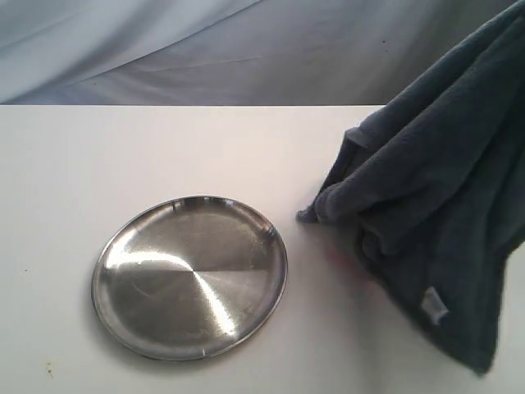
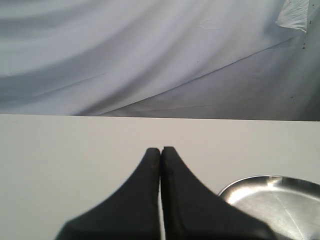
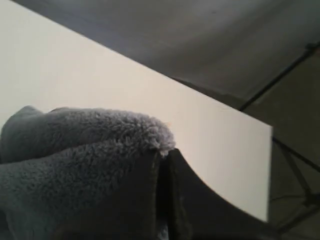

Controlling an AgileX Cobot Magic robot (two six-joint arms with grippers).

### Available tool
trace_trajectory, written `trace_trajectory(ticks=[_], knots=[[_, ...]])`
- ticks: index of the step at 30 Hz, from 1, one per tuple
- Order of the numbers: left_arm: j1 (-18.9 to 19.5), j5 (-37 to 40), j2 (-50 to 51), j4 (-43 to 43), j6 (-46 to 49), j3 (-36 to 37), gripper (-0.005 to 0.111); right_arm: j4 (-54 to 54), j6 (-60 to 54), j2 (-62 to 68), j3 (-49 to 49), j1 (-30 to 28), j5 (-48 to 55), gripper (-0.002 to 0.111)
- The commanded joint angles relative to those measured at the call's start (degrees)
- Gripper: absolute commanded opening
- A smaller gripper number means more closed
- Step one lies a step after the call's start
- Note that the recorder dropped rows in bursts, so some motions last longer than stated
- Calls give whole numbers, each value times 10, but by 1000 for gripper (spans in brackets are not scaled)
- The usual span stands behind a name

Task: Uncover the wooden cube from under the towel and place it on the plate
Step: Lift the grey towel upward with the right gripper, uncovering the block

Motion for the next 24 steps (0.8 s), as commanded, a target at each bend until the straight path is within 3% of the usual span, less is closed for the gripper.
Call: trace_trajectory(ticks=[1,13,24], knots=[[0,-1,-1,0,-1,3,1,-121,64,-10,-29,-1,63,0],[0,-1,-1,0,-1,3,1,-220,142,-32,-36,-1,87,0],[0,-1,-1,0,-1,3,1,-259,150,-59,-140,-1,109,0]])
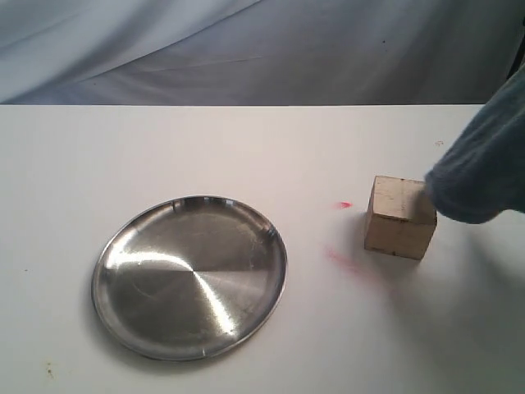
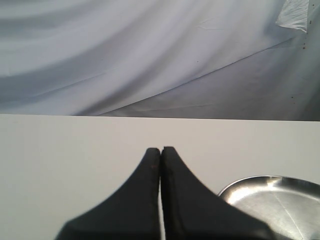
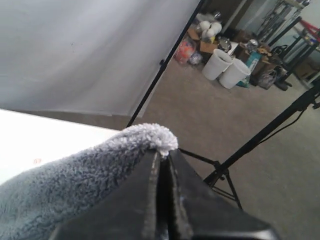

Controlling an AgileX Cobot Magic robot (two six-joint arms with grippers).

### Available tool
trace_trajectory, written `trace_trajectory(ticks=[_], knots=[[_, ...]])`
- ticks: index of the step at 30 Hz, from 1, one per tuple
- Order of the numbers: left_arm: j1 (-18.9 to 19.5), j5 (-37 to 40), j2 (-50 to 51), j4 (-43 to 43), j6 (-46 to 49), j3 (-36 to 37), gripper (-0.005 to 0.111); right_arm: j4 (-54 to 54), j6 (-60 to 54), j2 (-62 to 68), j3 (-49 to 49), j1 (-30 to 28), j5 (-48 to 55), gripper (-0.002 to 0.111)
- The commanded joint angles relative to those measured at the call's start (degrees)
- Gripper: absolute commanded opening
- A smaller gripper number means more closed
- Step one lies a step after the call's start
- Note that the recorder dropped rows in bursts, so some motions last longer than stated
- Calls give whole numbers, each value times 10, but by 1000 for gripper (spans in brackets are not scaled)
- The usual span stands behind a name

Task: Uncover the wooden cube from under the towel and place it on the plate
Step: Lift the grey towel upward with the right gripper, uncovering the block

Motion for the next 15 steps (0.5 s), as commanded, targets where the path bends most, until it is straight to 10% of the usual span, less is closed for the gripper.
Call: trace_trajectory(ticks=[1,15], knots=[[0,-1,-1,0,-1,3,1,-12,-3,0,-24,-1,7,0],[0,-1,-1,0,0,3,1,9,-3,110,44,-26,27,0]])
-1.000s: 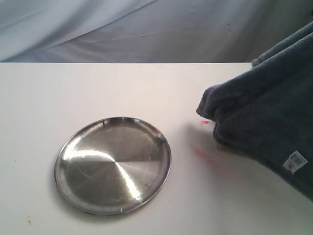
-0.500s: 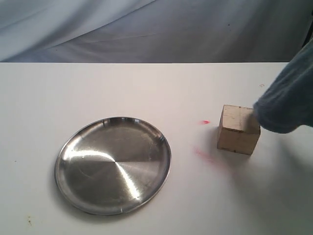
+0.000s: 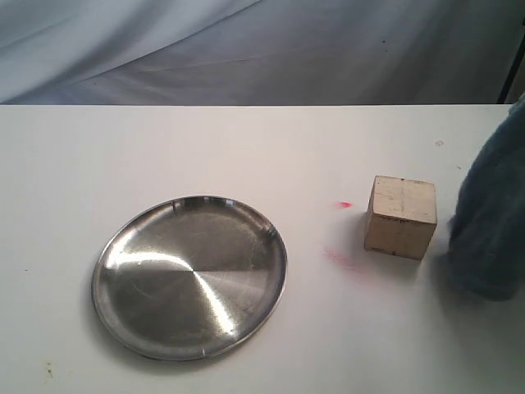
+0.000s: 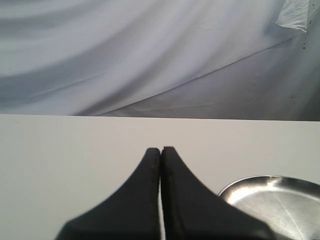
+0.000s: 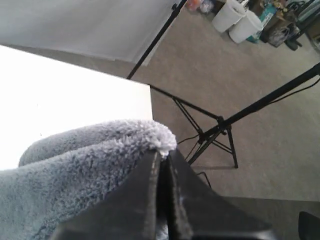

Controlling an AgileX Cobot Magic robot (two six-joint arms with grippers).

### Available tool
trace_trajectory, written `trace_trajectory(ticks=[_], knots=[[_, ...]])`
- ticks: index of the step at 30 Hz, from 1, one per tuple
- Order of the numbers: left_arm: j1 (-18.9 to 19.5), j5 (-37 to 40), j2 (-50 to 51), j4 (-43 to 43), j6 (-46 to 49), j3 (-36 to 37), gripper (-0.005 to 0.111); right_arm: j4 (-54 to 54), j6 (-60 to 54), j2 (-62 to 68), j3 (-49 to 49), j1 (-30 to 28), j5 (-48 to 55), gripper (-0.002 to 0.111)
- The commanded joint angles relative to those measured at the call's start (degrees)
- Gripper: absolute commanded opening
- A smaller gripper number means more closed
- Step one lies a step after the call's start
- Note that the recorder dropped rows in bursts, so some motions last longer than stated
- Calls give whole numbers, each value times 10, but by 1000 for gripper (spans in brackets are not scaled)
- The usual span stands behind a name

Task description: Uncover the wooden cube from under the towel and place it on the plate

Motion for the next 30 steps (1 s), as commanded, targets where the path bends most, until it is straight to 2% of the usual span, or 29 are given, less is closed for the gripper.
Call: trace_trajectory(ticks=[1,8,18,23,26,30], knots=[[0,-1,-1,0,0,3,1,15,8,14,55,-37,-38,0],[0,-1,-1,0,-2,3,1,87,15,14,132,-85,-111,0],[0,-1,-1,0,0,3,1,369,-134,14,122,-85,-186,0],[0,-1,-1,0,0,3,1,635,-286,14,35,-85,-150,0],[0,-1,-1,0,-1,3,1,709,-308,14,-48,-85,-91,0],[0,-1,-1,0,-1,3,1,892,-357,14,-165,-78,-17,0]])
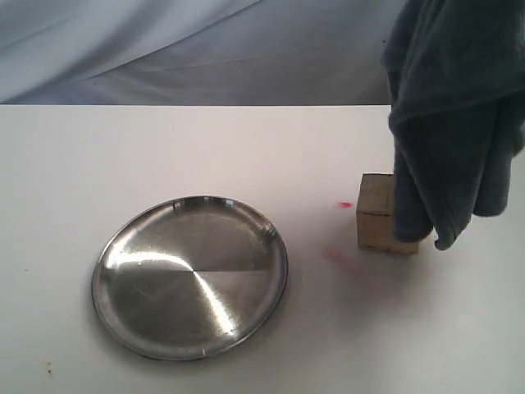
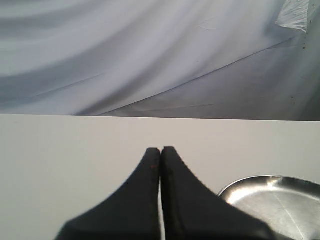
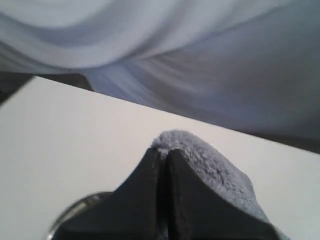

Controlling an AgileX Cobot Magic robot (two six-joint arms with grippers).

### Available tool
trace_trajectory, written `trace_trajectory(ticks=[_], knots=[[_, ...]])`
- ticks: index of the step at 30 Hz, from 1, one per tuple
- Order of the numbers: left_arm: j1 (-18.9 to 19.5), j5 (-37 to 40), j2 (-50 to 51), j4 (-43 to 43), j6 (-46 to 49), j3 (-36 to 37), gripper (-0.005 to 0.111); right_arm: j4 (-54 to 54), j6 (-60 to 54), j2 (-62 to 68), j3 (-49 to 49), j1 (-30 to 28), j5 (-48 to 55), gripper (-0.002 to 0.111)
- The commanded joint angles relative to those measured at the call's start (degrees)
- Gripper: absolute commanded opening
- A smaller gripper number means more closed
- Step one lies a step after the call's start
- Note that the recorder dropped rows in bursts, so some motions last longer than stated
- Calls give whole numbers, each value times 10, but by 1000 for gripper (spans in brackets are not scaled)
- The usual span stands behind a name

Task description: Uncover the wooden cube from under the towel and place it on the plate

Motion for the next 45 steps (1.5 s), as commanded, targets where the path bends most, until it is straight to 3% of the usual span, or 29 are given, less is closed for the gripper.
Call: trace_trajectory(ticks=[1,13,28,45], knots=[[0,-1,-1,0,-1,3,1,147,-38,-4,-79,10,33,0],[0,-1,-1,0,1,3,1,209,-37,77,-96,97,111,0],[0,-1,-1,0,0,3,1,209,-76,132,-96,200,74,0],[0,-1,-1,0,-2,3,1,179,-76,164,-96,221,57,0]])
